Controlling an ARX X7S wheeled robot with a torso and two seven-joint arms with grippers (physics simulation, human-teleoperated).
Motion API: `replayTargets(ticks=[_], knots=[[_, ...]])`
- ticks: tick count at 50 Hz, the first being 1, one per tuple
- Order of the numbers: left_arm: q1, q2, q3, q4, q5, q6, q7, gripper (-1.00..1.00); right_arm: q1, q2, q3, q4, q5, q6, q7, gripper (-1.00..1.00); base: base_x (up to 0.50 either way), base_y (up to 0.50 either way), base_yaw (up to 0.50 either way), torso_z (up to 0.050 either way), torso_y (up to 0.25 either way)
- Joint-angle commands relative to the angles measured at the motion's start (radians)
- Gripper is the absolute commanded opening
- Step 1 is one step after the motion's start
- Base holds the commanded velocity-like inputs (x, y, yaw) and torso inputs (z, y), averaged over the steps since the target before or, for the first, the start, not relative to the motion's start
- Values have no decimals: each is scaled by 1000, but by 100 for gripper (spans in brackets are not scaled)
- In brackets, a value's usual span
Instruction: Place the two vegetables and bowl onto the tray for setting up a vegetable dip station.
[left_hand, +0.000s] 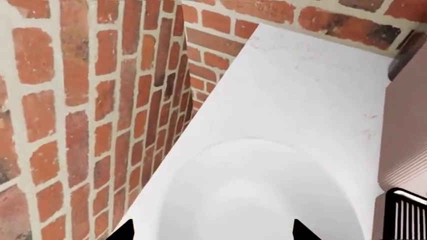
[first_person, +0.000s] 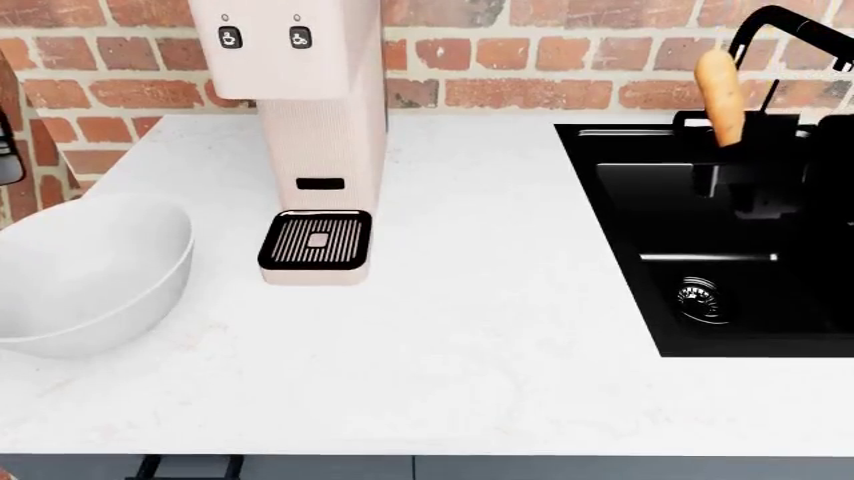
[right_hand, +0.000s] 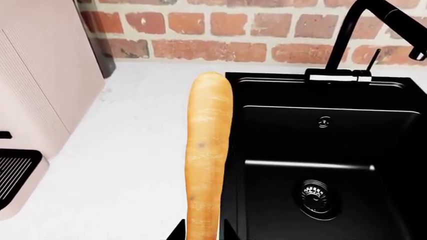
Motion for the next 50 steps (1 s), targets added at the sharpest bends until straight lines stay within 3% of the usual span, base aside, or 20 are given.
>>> replayTargets(ticks=[1, 38, 50], knots=[[32, -26, 2, -2, 23, 50, -15, 100, -11, 1, 4, 3, -21, -5, -19, -100, 0, 0, 0, 0, 0], [135, -37, 51, -14, 69, 57, 11, 100, -64, 5, 0, 0, -58, -32, -56, -100, 0, 0, 0, 0, 0], [184, -18, 65, -25, 100, 75, 67, 100, -73, 10, -1, -6, -57, -38, -56, -100, 0, 0, 0, 1, 0]])
